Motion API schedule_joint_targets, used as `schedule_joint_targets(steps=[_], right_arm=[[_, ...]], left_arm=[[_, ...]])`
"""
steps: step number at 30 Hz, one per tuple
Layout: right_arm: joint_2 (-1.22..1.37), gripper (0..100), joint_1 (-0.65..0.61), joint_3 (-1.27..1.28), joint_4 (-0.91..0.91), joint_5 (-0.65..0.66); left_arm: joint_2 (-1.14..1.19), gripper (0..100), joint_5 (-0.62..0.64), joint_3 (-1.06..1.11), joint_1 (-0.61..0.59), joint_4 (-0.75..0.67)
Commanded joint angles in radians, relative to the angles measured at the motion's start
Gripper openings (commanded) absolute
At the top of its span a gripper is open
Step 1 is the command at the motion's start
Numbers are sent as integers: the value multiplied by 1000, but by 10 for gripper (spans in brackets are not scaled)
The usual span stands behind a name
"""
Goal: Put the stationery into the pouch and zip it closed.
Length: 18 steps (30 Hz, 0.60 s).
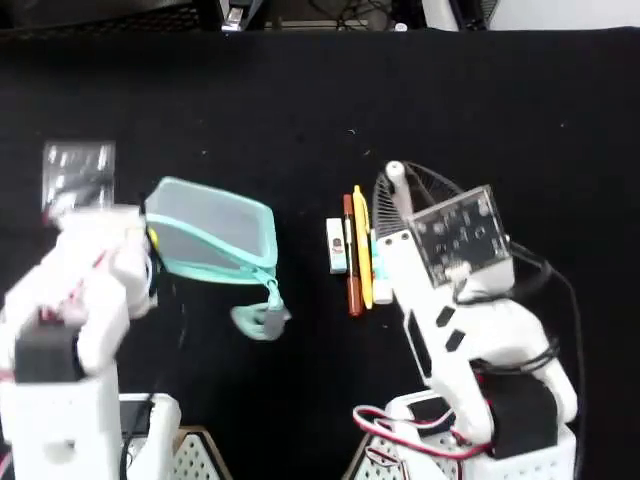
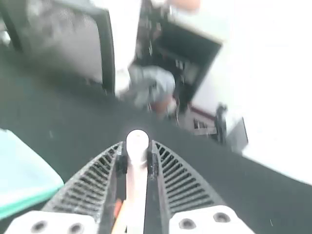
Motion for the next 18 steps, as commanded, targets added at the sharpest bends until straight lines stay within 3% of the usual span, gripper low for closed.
schedule_joint_targets(steps=[1,5,13,18], right_arm=[[-13,13,-64,-5,-91,-51],[-10,13,-181,-5,-169,-100],[-4,14,-308,-7,-336,-103],[-12,14,-434,-42,-339,-100]], left_arm=[[242,30,0,-248,13,94],[382,30,64,-269,13,110],[411,30,74,-62,5,-133],[410,30,100,-25,4,-173]])
